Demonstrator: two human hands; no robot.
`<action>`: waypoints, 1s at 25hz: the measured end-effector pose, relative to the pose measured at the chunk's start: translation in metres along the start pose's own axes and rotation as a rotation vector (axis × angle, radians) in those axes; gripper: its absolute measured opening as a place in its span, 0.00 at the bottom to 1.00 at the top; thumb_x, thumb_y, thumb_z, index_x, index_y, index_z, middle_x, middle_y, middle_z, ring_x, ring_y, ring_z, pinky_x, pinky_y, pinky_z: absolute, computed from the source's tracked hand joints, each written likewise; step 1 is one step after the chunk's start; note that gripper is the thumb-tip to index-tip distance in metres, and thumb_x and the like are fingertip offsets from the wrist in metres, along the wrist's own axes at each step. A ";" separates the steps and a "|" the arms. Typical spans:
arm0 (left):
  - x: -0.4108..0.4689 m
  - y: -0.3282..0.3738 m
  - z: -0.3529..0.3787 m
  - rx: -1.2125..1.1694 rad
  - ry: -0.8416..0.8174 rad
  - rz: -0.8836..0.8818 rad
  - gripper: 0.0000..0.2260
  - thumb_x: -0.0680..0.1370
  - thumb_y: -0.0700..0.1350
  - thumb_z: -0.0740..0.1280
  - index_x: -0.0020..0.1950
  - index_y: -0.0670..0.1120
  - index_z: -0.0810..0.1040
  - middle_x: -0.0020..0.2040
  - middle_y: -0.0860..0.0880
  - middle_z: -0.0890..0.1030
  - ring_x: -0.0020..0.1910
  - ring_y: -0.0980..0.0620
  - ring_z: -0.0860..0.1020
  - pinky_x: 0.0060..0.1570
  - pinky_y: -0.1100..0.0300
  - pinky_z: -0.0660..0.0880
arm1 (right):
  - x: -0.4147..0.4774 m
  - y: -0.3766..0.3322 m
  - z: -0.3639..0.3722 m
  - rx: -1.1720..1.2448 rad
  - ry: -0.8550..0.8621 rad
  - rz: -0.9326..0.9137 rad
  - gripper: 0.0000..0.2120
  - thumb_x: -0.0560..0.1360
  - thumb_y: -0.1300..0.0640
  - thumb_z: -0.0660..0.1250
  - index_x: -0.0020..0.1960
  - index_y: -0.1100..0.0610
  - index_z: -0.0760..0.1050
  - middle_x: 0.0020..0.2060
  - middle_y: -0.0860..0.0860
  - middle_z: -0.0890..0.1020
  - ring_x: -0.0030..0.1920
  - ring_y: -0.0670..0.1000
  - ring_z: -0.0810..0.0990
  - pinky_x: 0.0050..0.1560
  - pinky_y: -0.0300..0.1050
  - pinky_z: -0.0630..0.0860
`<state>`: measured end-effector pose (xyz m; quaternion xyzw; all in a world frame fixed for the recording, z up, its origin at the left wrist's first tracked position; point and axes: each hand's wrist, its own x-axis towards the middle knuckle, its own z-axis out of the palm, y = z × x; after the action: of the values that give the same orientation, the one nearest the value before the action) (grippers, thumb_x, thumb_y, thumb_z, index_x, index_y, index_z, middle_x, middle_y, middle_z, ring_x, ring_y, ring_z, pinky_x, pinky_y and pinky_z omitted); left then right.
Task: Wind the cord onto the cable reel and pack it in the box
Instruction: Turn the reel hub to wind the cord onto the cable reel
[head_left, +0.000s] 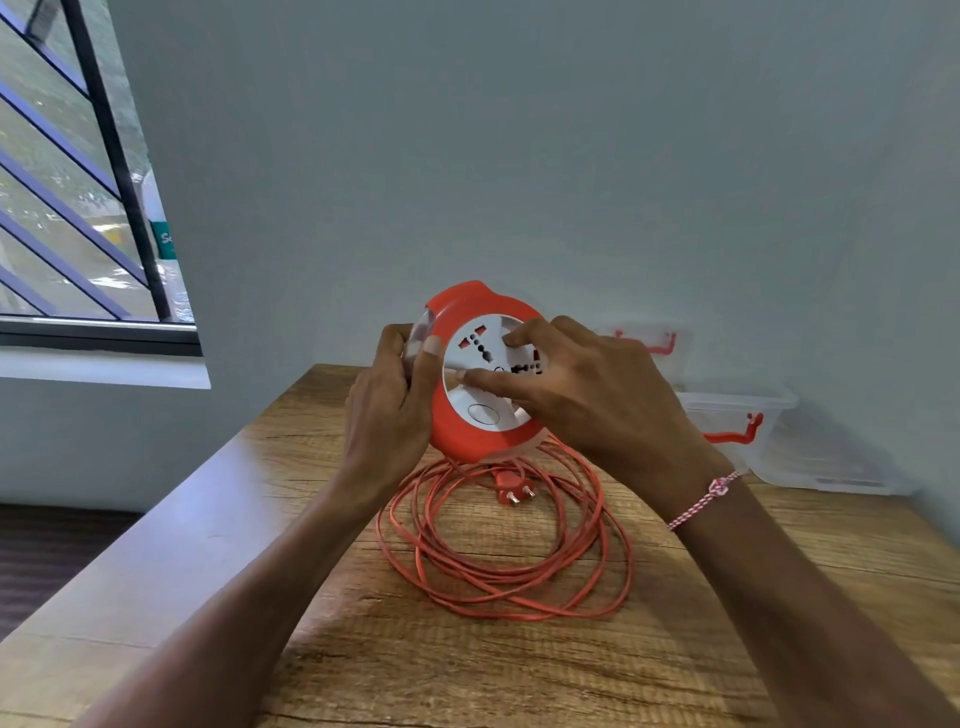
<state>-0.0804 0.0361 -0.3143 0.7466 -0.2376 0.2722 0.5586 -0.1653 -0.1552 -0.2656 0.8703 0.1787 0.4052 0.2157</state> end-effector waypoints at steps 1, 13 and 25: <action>-0.001 0.000 0.000 0.012 0.008 0.017 0.22 0.81 0.68 0.54 0.59 0.51 0.72 0.41 0.49 0.84 0.36 0.52 0.86 0.35 0.44 0.84 | 0.001 -0.001 0.000 0.030 0.036 0.020 0.30 0.72 0.45 0.78 0.71 0.38 0.74 0.56 0.56 0.83 0.52 0.56 0.84 0.32 0.44 0.73; -0.004 0.001 0.005 0.062 0.032 0.062 0.21 0.82 0.66 0.53 0.59 0.50 0.71 0.36 0.47 0.81 0.33 0.51 0.82 0.33 0.48 0.79 | 0.008 -0.019 0.010 0.418 0.133 0.420 0.24 0.77 0.33 0.65 0.63 0.49 0.72 0.54 0.48 0.79 0.43 0.48 0.82 0.31 0.31 0.64; 0.000 0.000 -0.001 0.113 -0.005 0.026 0.24 0.81 0.69 0.54 0.61 0.51 0.71 0.43 0.49 0.85 0.39 0.50 0.87 0.39 0.40 0.85 | 0.001 -0.006 0.000 0.043 -0.024 0.056 0.28 0.69 0.49 0.81 0.67 0.38 0.78 0.54 0.56 0.83 0.49 0.57 0.84 0.31 0.42 0.68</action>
<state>-0.0802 0.0368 -0.3139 0.7744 -0.2328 0.2905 0.5115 -0.1653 -0.1492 -0.2684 0.8842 0.1603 0.3965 0.1876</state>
